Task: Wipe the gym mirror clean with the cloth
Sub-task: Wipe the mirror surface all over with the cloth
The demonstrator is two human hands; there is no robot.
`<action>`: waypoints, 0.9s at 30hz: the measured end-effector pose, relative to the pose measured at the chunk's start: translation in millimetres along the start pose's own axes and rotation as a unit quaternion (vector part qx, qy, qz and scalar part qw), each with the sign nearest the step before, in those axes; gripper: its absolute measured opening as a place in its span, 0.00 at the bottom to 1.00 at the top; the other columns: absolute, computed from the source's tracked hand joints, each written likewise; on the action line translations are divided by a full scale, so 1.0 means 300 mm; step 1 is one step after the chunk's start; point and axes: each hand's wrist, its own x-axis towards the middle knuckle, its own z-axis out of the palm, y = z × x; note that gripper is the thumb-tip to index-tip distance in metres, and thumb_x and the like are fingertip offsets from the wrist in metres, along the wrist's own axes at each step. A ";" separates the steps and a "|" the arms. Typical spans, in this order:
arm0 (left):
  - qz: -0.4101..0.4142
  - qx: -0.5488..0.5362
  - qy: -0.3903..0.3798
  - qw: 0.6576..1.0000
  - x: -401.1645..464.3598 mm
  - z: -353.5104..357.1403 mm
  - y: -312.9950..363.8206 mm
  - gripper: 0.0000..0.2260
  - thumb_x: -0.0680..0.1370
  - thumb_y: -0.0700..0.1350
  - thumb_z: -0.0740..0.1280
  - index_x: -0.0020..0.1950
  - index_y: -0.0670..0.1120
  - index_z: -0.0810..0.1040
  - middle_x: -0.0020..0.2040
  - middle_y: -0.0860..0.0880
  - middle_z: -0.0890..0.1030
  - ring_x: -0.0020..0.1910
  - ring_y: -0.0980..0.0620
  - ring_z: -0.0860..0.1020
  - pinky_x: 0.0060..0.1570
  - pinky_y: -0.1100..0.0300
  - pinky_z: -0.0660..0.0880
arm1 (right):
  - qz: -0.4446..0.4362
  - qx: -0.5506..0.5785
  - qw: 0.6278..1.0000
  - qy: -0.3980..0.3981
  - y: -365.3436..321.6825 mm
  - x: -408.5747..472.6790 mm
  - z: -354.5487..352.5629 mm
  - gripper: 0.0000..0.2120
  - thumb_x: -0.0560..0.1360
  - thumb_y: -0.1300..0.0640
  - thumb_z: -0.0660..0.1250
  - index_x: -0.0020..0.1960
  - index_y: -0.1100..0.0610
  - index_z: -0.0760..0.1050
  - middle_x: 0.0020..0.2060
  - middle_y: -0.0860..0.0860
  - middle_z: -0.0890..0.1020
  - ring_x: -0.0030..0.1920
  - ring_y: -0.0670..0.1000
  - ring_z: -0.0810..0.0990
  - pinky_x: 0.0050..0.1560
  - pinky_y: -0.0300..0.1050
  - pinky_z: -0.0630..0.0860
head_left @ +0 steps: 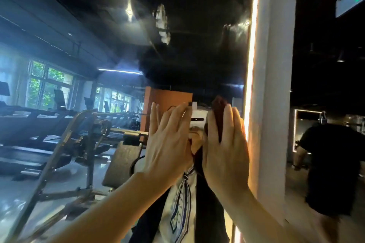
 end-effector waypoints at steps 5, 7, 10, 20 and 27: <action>0.035 -0.011 -0.018 0.999 -0.109 0.003 -0.021 0.20 0.82 0.47 0.59 0.70 0.40 0.74 0.67 0.43 0.76 0.71 0.46 0.66 0.79 0.44 0.43 | -0.119 0.011 0.992 -0.028 0.012 -0.183 -0.010 0.23 0.80 0.54 0.57 0.74 0.58 0.67 0.73 0.61 0.69 0.72 0.62 0.67 0.76 0.59 0.59; 0.042 -0.008 -0.018 0.999 -0.088 -0.008 -0.042 0.19 0.80 0.45 0.60 0.69 0.40 0.75 0.66 0.43 0.77 0.68 0.45 0.70 0.79 0.43 0.44 | -0.078 0.001 0.997 -0.016 0.038 -0.055 -0.019 0.23 0.82 0.54 0.57 0.75 0.60 0.69 0.73 0.63 0.67 0.73 0.63 0.66 0.73 0.60 0.64; 0.020 0.001 -0.009 1.000 -0.038 -0.026 -0.072 0.18 0.79 0.39 0.65 0.69 0.41 0.75 0.67 0.43 0.77 0.67 0.43 0.73 0.79 0.46 0.41 | 0.013 -0.012 1.000 -0.002 0.074 0.161 -0.039 0.24 0.81 0.55 0.61 0.76 0.61 0.67 0.74 0.65 0.67 0.73 0.65 0.67 0.69 0.59 0.70; 0.068 0.042 0.016 0.997 0.166 -0.040 -0.107 0.25 0.72 0.39 0.74 0.69 0.42 0.75 0.66 0.45 0.78 0.66 0.45 0.75 0.78 0.42 0.42 | -0.044 -0.003 0.998 0.054 0.046 0.326 0.024 0.23 0.81 0.55 0.61 0.73 0.63 0.70 0.72 0.65 0.70 0.73 0.65 0.68 0.70 0.62 0.71; 0.043 0.085 0.051 0.994 0.298 -0.135 -0.249 0.22 0.70 0.33 0.72 0.64 0.36 0.77 0.61 0.38 0.80 0.60 0.37 0.79 0.72 0.32 0.52 | 0.072 0.010 0.994 0.084 -0.047 0.626 0.071 0.22 0.79 0.60 0.65 0.72 0.64 0.69 0.73 0.68 0.67 0.74 0.67 0.65 0.71 0.63 0.70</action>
